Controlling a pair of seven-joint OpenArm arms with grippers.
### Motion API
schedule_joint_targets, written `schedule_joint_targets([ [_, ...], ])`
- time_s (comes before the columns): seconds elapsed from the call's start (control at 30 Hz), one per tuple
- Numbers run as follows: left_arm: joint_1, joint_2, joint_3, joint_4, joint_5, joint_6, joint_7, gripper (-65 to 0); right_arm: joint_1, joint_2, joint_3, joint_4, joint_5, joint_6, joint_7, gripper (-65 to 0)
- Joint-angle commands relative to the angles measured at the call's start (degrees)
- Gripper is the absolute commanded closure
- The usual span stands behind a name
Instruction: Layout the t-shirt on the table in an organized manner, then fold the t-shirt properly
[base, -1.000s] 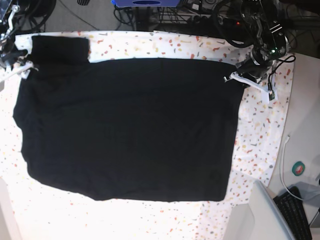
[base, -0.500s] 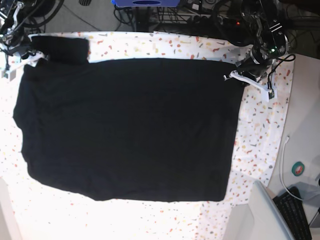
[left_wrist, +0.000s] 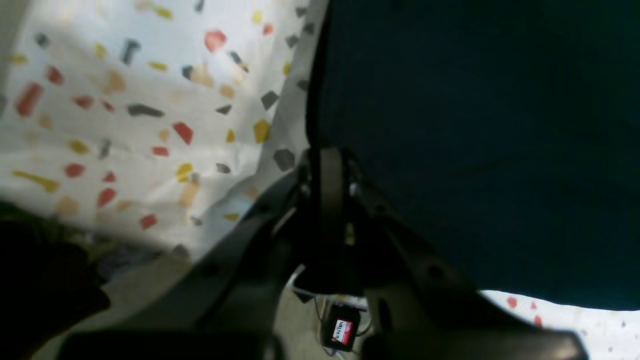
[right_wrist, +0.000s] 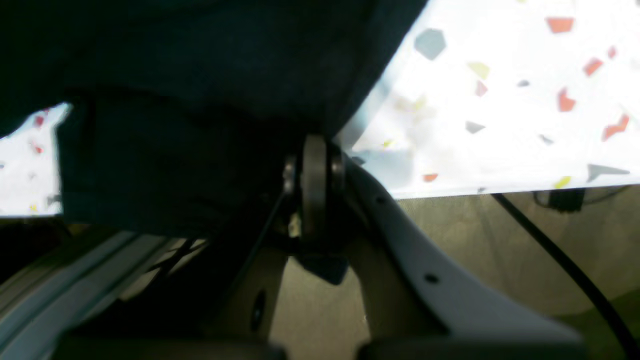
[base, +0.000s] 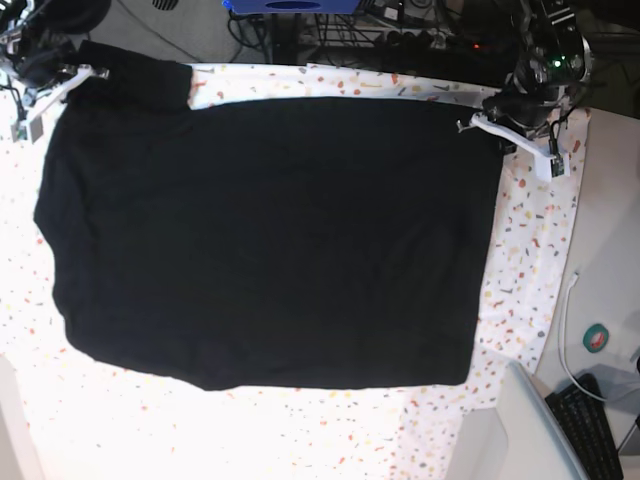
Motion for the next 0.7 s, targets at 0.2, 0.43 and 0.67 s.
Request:
schedule_joint_targets([
  [0.2,-0.35,0.0,0.03,2.86,-0.63,-0.03,-0.31,0.0,2.52,0.67,-0.5,7.75,0.31,-0.09,-4.17,0.0],
  [0.43,-9.75,2.54,-3.84,3.56,-0.72,-0.03,10.59,0.0,15.26,2.87,-0.59,6.96,-4.08,-0.09,-11.82,0.0],
  [0.67,-15.91,2.72,-4.72,2.68,-0.19,-0.03,11.21,0.0,26.25,4.89,-5.95,-3.15,-10.06,-0.09,-11.64,0.0],
])
